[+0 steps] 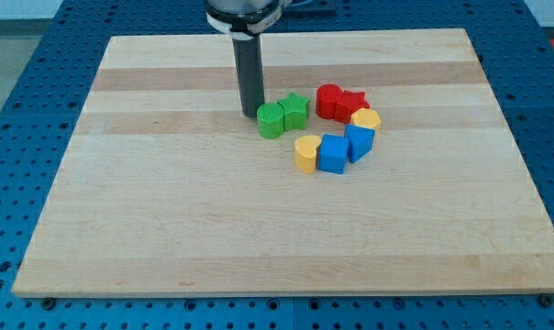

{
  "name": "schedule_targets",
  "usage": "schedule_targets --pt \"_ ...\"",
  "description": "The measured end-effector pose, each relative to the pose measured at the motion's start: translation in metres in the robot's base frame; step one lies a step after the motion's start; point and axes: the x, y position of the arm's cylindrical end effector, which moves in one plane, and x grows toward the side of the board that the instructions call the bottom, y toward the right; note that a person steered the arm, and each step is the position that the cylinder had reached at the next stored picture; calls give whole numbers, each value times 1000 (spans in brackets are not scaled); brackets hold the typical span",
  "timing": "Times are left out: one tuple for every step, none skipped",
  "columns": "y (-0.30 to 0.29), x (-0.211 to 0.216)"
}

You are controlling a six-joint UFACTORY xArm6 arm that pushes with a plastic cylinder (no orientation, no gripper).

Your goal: Move the green circle below the green star

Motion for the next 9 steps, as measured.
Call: schedule_targets --pt "0 10" --pt "0 16" --pt "0 16" --pt "0 18" --pt "0 25" --pt "0 27" --pt "0 28" --pt "0 28" --pt "0 28"
